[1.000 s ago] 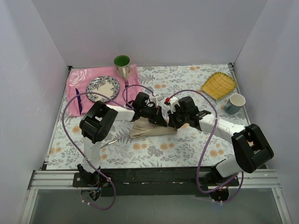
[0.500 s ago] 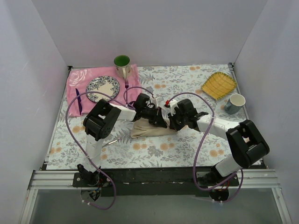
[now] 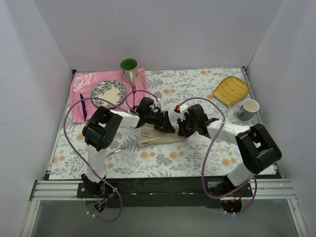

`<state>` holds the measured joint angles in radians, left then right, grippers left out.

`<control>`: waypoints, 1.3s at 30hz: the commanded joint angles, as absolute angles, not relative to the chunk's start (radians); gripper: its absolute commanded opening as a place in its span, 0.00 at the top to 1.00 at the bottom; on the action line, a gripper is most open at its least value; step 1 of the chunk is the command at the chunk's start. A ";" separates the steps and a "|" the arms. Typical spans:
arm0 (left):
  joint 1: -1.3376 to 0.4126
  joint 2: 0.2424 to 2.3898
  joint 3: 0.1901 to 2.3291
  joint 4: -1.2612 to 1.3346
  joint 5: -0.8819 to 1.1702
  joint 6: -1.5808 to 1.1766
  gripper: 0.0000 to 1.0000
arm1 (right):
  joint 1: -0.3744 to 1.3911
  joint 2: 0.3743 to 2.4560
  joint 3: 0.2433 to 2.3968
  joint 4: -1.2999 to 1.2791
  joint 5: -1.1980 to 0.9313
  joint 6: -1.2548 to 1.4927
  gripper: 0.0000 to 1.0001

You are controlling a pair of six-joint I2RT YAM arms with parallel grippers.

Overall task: Fold the napkin into a case and place the utensils inside
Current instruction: Stuff the top corner of the smaller-rectangle-folded napkin into the folded napkin.

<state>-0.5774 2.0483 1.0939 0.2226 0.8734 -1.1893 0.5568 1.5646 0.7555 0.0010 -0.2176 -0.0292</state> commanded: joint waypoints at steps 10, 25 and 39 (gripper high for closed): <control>-0.564 1.959 1.100 0.034 0.855 -1.065 0.63 | 0.545 1.598 0.765 -0.038 -0.206 -0.040 0.99; -0.569 1.913 1.077 0.046 0.764 -1.003 0.55 | 0.545 1.600 0.776 -0.043 -0.227 -0.051 0.99; -0.572 1.871 1.029 0.104 0.727 -1.037 0.43 | 0.545 1.600 0.781 -0.046 -0.230 -0.055 0.99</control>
